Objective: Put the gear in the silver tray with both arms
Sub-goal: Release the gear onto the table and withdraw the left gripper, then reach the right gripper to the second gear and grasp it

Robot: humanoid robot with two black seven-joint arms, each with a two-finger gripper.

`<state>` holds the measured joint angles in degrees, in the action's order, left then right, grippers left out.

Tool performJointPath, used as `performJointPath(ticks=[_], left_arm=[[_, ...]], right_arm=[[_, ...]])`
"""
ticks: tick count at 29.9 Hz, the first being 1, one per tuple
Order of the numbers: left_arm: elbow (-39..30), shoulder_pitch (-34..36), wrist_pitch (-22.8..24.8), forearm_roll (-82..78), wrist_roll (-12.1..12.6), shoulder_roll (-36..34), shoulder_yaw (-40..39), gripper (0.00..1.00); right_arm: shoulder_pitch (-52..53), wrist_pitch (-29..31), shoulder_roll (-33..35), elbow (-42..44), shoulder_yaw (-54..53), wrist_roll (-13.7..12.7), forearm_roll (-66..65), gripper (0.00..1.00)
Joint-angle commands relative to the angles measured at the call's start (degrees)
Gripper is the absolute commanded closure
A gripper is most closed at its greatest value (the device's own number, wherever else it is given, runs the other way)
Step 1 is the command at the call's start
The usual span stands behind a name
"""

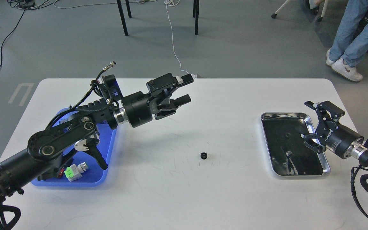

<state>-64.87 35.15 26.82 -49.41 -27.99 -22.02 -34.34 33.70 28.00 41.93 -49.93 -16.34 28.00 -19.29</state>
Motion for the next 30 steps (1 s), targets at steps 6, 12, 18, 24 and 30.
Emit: performJointPath(ticks=[6, 12, 18, 24, 30], left_arm=[[-3.5, -12.0, -6.8, 0.1, 0.0, -1.7, -12.9, 0.02], [-3.7, -12.6, -12.9, 3.8, 0.0, -4.3, -14.2, 0.02], [-3.9, -13.4, -12.8, 9.8, 0.0, -5.5, -15.4, 0.02], [-5.7, -16.3, -12.8, 9.9, 0.0, -5.5, -16.8, 0.02], [-6.1, -17.1, -12.8, 9.8, 0.0, -6.0, -16.7, 0.02]], right_arm=[[11.5, 0.0, -0.4, -2.9, 0.1, 0.0, -31.4, 0.02], [22.9, 0.0, -4.6, -3.0, 9.0, 0.0, -46.8, 0.02], [36.5, -0.9, -13.1, -2.6, 27.6, 0.0, -53.6, 0.01], [42.5, -7.3, -23.4, -1.8, 37.9, 0.0, -57.9, 0.01], [44.7, -11.6, -30.1, -0.9, 43.7, 0.0, -60.9, 0.01]])
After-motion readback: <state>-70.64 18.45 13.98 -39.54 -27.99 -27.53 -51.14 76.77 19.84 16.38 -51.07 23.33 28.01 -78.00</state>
